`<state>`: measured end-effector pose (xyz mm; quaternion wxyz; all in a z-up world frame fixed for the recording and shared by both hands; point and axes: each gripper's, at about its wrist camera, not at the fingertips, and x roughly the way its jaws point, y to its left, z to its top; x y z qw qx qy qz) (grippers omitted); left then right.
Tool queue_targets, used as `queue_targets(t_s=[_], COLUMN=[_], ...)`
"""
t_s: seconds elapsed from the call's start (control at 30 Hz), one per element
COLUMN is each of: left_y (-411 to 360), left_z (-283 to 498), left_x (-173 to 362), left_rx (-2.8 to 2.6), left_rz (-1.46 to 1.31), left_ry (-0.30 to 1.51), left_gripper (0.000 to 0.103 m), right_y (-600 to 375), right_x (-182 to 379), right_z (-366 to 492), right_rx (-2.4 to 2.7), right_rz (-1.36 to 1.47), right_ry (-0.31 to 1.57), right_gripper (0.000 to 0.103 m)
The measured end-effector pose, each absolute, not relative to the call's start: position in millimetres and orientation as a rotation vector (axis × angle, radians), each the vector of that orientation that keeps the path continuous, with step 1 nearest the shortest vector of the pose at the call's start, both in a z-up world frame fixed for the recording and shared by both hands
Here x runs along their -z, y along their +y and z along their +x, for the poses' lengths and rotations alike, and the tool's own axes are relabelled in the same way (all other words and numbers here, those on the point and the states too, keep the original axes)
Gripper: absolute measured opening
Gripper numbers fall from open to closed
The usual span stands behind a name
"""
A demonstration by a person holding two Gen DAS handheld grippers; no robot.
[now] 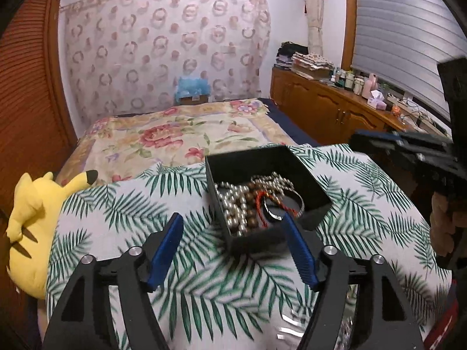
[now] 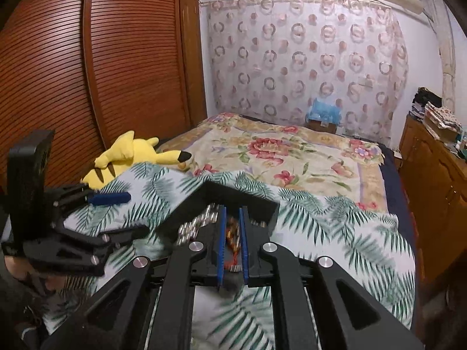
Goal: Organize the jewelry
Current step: 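Grasp the blue crystal hair comb with the right gripper while left approaches the green pendant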
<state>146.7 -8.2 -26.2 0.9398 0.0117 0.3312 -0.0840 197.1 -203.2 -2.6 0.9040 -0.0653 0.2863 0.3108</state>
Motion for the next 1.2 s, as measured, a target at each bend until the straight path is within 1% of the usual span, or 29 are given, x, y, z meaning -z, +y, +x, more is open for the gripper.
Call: queue_targets(t_s=[0.03, 0.07, 0.1, 0.13, 0.47, 0.53, 0.63, 0.73, 0.8, 0.93, 0.97, 1.13, 1.17, 1.2], left_y=[-8, -8, -8, -8, -14, -13, -9, -2, 6, 13, 15, 20, 20, 21], left_z=[141, 134, 129, 124, 71, 62, 52, 44, 39, 31, 29, 24, 24, 24], left_x=[27, 29, 31, 33, 58, 59, 64, 73, 78, 87, 88, 95, 96, 98], left_rx=[0.175, 0.182, 0.185, 0.189, 0.198, 0.196, 0.187, 0.181, 0.173, 0.165, 0.165, 0.169, 0.169, 0.168], left_rz=[0.022, 0.018, 0.015, 0.012, 0.022, 0.021, 0.03, 0.029, 0.023, 0.012, 0.011, -0.009, -0.011, -0.013], left_ry=[0.675, 0.677, 0.68, 0.685, 0.733, 0.731, 0.74, 0.763, 0.776, 0.799, 0.802, 0.813, 0.816, 0.817], left_gripper=[0.069, 0.069, 0.069, 0.069, 0.069, 0.07, 0.073, 0.073, 0.073, 0.073, 0.073, 0.073, 0.073, 0.073], right_y=[-206, -209, -213, -215, -228, -224, -216, -201, -193, -179, -178, -172, -170, -169], right_x=[6, 11, 16, 19, 52, 60, 70, 82, 85, 90, 93, 104, 105, 104], right_z=[190, 182, 171, 164, 105, 96, 87, 74, 71, 60, 58, 60, 62, 64], right_rx=[-0.64, -0.636, -0.628, -0.625, -0.632, -0.638, -0.653, -0.672, -0.689, -0.732, -0.74, -0.737, -0.73, -0.728], right_rz=[-0.134, -0.134, -0.137, -0.141, -0.123, -0.125, -0.12, -0.146, -0.152, -0.166, -0.171, -0.207, -0.214, -0.217], right_ry=[0.597, 0.604, 0.611, 0.615, 0.691, 0.703, 0.732, 0.746, 0.749, 0.762, 0.772, 0.828, 0.83, 0.828], right_gripper=[0.011, 0.017, 0.025, 0.028, 0.029, 0.029, 0.029, 0.031, 0.046, 0.055, 0.058, 0.061, 0.063, 0.07])
